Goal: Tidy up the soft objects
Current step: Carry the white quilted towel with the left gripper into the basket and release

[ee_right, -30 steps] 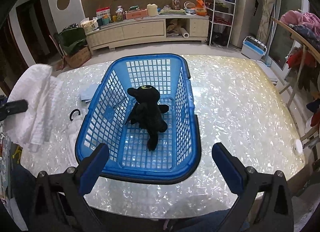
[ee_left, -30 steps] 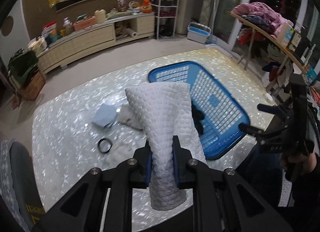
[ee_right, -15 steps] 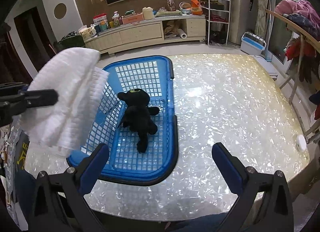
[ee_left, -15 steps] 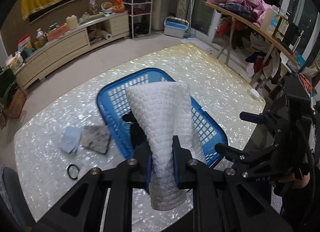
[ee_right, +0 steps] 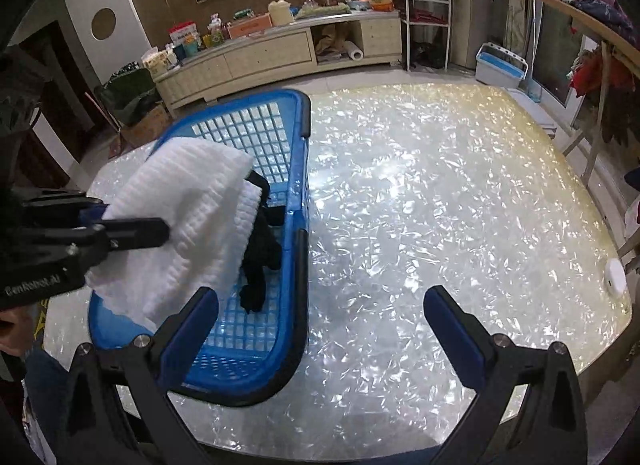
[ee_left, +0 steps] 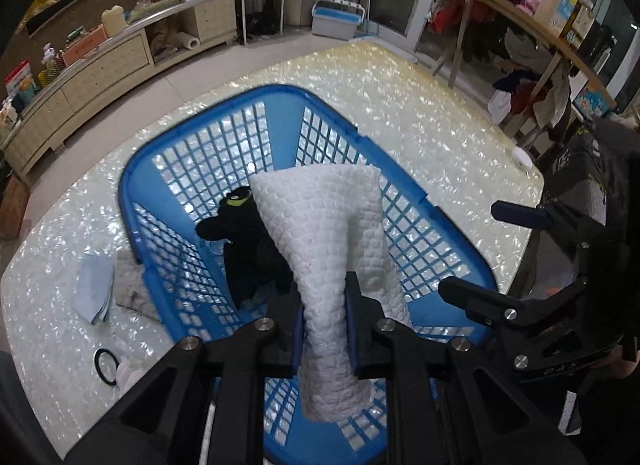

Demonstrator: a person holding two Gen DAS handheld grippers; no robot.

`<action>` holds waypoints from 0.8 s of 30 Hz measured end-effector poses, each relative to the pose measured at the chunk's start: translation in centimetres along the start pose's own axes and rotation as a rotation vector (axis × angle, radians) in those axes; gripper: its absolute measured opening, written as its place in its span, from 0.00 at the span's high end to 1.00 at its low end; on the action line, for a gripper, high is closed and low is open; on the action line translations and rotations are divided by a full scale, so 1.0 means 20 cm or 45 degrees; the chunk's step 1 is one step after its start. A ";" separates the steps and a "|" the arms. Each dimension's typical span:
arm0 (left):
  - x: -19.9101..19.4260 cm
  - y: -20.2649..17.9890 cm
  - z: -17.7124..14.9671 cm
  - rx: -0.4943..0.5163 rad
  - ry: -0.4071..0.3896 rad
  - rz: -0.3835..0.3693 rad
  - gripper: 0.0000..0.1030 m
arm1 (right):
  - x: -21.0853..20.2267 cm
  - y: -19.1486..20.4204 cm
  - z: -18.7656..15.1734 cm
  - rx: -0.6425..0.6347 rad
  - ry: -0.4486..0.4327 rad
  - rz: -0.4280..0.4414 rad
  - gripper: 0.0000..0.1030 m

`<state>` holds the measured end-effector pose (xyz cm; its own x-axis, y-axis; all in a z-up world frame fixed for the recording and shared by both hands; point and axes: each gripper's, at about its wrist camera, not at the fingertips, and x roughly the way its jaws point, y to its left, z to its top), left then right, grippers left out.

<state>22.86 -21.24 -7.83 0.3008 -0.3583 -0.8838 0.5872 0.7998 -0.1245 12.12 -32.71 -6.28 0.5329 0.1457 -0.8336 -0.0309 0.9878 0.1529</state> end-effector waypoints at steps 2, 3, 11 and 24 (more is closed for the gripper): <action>0.05 -0.01 0.01 0.014 0.013 -0.008 0.85 | 0.03 0.01 0.01 -0.001 0.011 -0.004 0.00; 0.07 -0.01 0.02 0.023 0.021 -0.005 0.85 | 0.04 0.00 0.01 -0.002 0.016 -0.002 0.00; 0.22 0.06 0.02 0.011 0.091 0.041 0.85 | 0.10 0.00 0.02 0.005 0.048 -0.001 0.00; 0.26 0.04 0.04 0.013 0.104 0.070 0.81 | 0.11 0.00 0.02 0.013 0.070 0.000 0.00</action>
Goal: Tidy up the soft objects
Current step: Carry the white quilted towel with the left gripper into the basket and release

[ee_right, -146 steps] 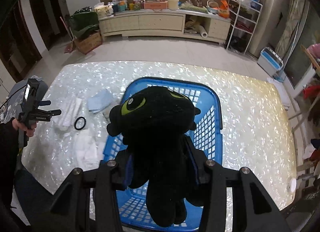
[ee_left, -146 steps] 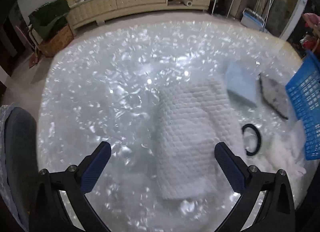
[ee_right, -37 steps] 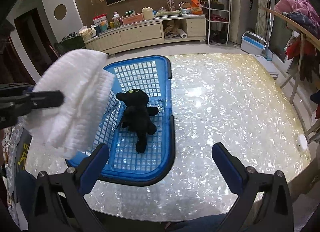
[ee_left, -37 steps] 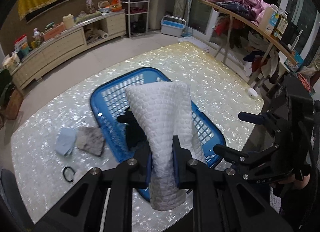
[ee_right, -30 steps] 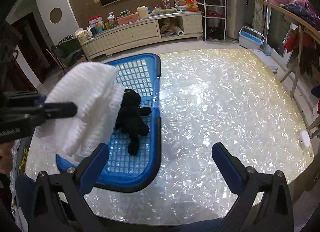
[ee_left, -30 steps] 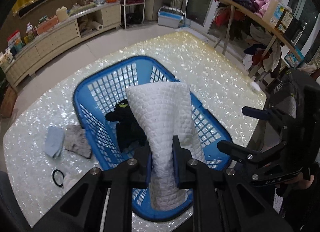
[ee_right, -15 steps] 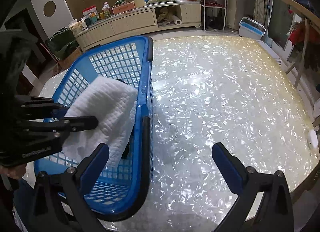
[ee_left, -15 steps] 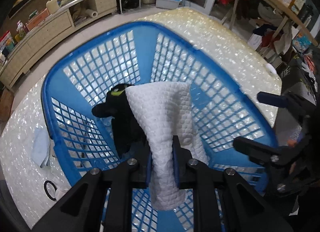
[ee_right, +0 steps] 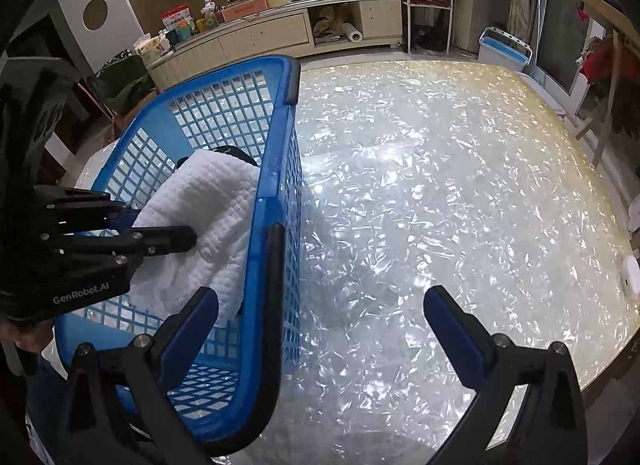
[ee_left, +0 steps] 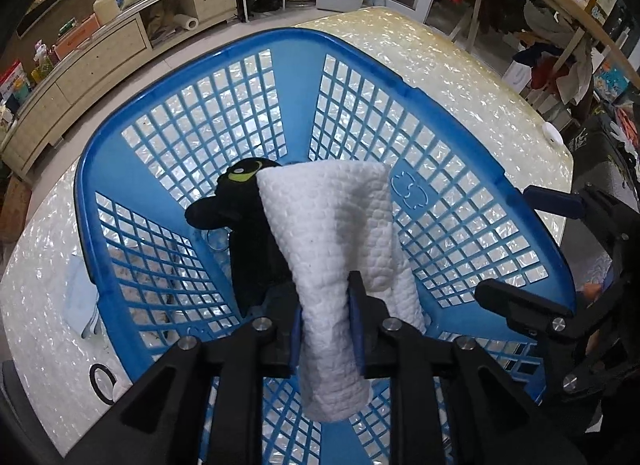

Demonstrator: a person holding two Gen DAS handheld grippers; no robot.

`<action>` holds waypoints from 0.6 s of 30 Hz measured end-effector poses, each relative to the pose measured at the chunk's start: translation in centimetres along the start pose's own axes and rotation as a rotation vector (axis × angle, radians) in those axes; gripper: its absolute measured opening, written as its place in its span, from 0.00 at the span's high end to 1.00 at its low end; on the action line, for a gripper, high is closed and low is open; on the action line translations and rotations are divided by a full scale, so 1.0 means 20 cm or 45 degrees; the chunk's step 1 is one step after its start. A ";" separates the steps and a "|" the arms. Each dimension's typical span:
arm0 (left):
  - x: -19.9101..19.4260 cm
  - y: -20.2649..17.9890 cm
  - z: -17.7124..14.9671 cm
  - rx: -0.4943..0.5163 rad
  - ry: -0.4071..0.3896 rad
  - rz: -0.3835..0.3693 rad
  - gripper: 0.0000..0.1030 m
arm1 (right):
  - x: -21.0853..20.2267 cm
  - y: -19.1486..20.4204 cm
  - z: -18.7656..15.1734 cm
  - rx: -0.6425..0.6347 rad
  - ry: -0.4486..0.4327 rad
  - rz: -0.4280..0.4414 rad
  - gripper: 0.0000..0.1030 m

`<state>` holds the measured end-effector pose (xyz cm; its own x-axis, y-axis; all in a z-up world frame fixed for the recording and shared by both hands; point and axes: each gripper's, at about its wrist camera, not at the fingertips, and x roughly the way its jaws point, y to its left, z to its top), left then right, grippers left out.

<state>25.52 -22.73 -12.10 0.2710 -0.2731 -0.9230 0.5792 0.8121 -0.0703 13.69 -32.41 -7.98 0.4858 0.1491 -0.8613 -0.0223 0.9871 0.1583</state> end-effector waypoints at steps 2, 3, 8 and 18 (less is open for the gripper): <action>-0.01 0.00 0.00 -0.005 -0.005 -0.005 0.78 | -0.01 0.00 0.00 0.001 -0.002 0.001 0.00; -0.01 0.00 0.00 -0.004 -0.005 -0.004 0.73 | -0.01 0.00 0.00 0.002 -0.003 0.001 0.00; -0.05 -0.03 -0.01 0.022 -0.031 0.019 0.51 | -0.02 0.00 -0.01 0.010 -0.006 0.012 0.00; -0.27 -0.09 -0.06 0.074 -0.130 0.127 0.26 | -0.10 0.02 -0.03 0.012 -0.036 0.027 0.00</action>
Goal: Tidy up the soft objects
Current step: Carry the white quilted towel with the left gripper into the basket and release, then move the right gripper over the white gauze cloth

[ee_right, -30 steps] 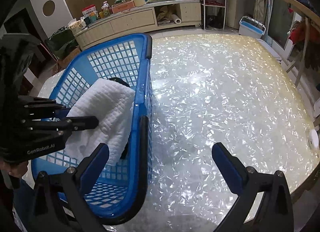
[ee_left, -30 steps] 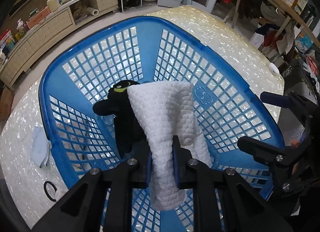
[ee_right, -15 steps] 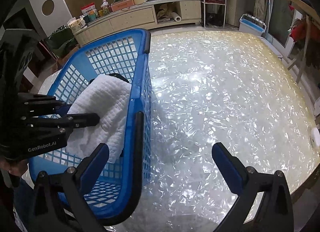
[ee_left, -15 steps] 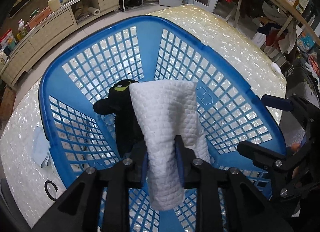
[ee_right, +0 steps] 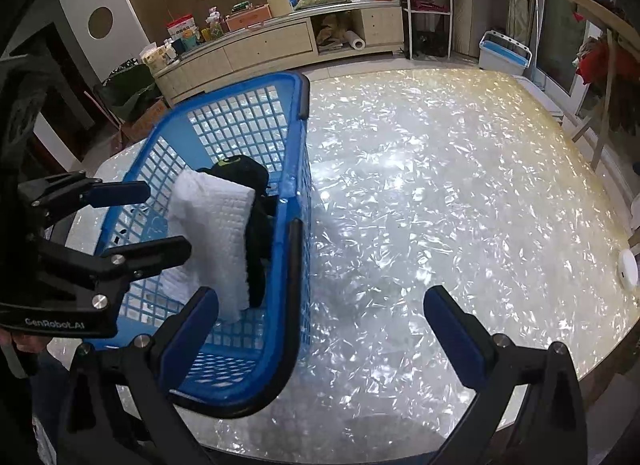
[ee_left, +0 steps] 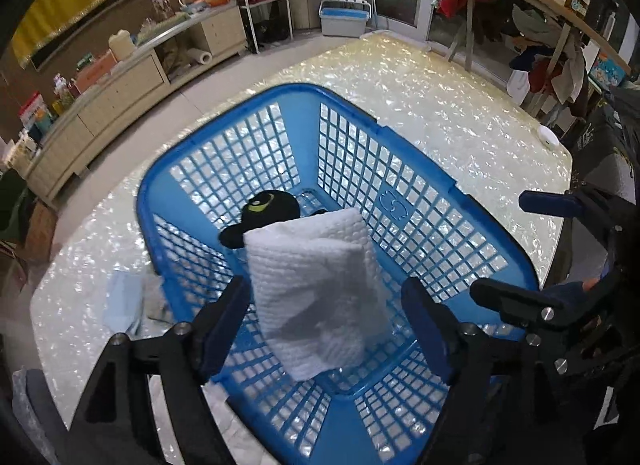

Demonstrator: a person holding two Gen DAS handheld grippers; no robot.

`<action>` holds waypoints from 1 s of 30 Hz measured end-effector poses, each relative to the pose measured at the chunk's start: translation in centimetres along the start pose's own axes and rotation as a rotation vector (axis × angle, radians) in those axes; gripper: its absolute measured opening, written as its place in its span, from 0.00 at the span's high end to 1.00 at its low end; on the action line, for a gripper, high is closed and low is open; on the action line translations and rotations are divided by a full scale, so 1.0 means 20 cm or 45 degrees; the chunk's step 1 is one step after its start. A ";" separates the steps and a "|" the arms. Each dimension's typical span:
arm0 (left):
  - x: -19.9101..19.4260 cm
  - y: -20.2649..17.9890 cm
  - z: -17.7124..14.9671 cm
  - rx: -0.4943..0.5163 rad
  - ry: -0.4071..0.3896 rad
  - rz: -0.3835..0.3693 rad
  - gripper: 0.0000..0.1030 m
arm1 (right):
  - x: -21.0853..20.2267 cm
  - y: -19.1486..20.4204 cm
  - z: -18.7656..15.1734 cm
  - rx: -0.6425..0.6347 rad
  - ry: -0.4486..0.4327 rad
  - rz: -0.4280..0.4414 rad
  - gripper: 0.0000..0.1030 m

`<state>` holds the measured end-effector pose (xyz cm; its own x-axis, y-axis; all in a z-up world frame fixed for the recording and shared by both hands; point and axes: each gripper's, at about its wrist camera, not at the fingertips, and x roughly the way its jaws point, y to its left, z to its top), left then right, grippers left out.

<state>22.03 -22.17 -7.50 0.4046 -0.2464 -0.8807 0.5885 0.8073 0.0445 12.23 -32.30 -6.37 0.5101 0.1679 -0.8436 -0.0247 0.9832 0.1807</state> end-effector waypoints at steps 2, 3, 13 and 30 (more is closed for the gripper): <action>-0.05 0.01 -0.02 -0.012 -0.022 0.012 0.26 | -0.03 0.02 0.00 -0.007 -0.014 0.003 0.00; -0.08 0.01 -0.03 -0.021 -0.032 0.015 0.26 | -0.04 0.02 0.00 -0.010 -0.019 0.002 0.00; -0.34 0.06 -0.19 -0.116 -0.122 0.089 0.18 | -0.16 0.13 -0.04 -0.046 -0.064 0.030 0.00; -0.66 0.21 -0.57 -0.232 -0.186 0.230 0.00 | -0.24 0.45 -0.08 -0.207 -0.105 0.111 0.00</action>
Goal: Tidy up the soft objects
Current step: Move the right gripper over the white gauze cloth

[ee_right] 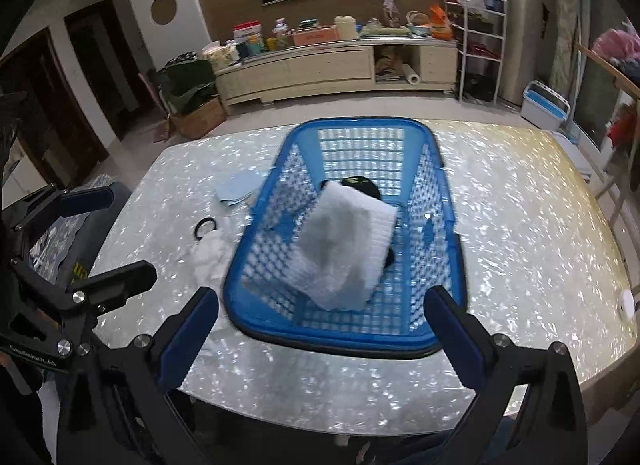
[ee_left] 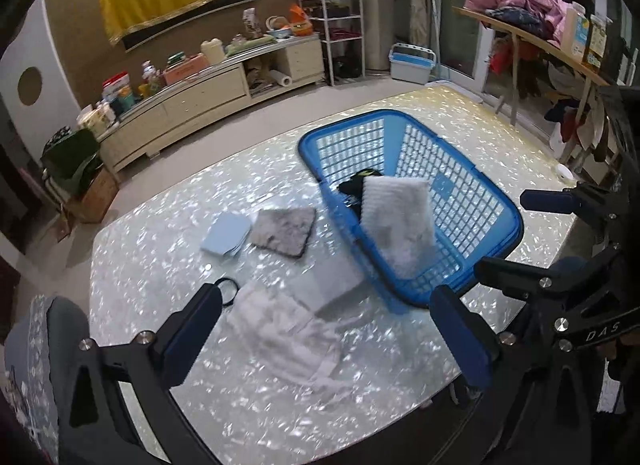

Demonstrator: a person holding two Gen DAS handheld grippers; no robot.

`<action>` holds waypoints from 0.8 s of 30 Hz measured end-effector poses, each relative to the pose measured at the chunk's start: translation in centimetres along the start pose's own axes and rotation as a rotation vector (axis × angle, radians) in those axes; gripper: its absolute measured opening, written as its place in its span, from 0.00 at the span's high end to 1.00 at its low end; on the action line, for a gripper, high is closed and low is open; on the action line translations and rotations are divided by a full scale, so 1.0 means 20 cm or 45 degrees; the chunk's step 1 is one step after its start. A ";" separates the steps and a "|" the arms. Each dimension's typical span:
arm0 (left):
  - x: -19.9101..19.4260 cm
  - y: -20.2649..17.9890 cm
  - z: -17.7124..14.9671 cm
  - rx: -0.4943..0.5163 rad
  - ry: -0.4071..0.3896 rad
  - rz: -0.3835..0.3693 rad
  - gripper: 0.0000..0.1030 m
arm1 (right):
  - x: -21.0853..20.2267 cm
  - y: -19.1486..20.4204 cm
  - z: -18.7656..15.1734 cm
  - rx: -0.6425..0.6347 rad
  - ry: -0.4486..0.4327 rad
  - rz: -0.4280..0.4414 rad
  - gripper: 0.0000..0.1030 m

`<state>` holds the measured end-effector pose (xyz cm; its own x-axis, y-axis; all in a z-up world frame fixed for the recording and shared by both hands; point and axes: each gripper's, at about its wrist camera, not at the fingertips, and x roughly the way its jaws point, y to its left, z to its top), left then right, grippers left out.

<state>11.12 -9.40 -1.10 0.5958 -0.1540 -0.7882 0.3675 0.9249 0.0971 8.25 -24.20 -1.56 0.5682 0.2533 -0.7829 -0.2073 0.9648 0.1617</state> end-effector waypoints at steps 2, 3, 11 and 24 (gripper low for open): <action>-0.03 0.05 -0.05 -0.020 0.003 0.015 0.00 | 0.01 0.04 0.00 -0.021 0.003 0.011 0.00; -0.04 0.07 -0.06 -0.025 0.003 0.017 0.00 | 0.01 0.06 0.01 -0.028 0.006 0.017 0.00; -0.10 0.26 -0.20 -0.117 0.009 0.047 0.00 | 0.11 0.23 0.04 -0.145 0.044 0.062 0.00; -0.08 0.52 -0.44 -0.263 0.080 0.072 0.00 | 0.35 0.50 0.04 -0.293 0.147 0.106 0.00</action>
<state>7.80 3.58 -4.18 0.5634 -0.0839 -0.8219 0.1771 0.9840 0.0209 10.81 -12.80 -4.87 0.4501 0.3087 -0.8379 -0.4324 0.8963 0.0979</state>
